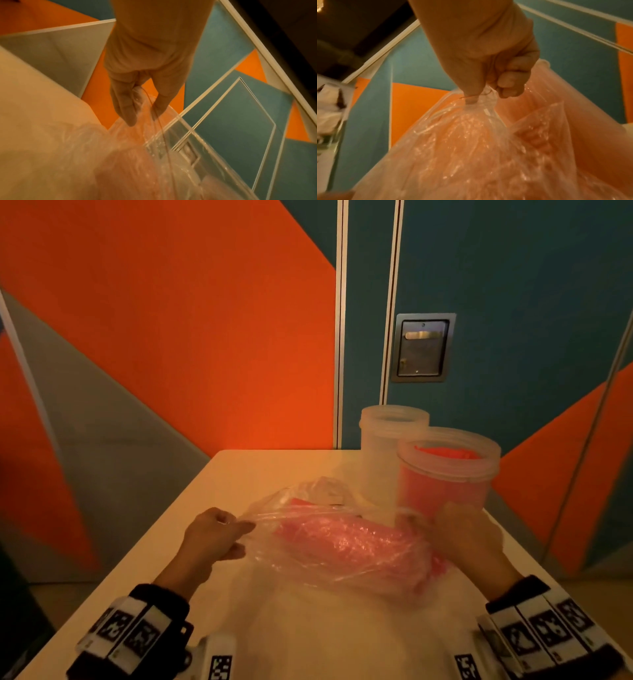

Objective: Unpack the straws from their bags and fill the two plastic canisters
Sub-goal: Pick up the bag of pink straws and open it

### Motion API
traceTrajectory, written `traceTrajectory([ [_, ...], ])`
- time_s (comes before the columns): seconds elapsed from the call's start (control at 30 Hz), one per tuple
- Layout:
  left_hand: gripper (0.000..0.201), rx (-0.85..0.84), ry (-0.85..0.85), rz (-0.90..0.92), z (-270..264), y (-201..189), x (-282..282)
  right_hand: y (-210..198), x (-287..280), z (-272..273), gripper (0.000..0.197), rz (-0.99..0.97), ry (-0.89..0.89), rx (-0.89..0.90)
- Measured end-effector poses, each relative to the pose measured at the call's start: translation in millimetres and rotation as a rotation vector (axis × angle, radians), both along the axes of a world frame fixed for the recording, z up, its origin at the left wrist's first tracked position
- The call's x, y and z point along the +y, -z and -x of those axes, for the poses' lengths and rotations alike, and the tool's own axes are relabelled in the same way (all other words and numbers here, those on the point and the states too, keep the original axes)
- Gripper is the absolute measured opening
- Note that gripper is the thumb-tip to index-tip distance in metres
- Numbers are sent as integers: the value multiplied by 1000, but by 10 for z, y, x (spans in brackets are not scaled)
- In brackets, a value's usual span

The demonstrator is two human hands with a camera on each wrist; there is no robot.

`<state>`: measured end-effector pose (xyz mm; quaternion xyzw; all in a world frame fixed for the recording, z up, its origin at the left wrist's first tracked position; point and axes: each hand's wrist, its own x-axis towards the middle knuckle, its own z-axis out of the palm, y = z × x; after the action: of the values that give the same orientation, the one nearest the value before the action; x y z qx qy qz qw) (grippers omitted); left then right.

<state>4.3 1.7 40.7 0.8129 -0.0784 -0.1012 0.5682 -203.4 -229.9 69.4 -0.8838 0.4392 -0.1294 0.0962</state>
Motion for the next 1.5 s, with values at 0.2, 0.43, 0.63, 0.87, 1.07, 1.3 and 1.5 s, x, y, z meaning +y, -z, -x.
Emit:
traceTrajectory([
  [0.2,29,207,227,178,189,134,55,181,-17,-49,51,-416,-48,-386],
  [0.43,19,524,210,549,333,205,19,380,-6,-133,9,-1064,47,-854],
  [0.63,9,771,163,921,218,240,21,351,-162,-79,6,-1525,139,-1061],
  [0.87,32,912,194,1258,166,82,-21,264,-98,89,35,-1659,-84,-1125],
  [1.07,31,579,272,1001,228,5,-93,217,-116,159,66,-1903,-400,-1220],
  [1.3,19,-15,72,308,190,250,-57,256,-52,108,56,-1262,-350,-1058],
  [1.5,45,-485,-121,-30,302,382,26,377,70,133,22,-277,-203,-836],
])
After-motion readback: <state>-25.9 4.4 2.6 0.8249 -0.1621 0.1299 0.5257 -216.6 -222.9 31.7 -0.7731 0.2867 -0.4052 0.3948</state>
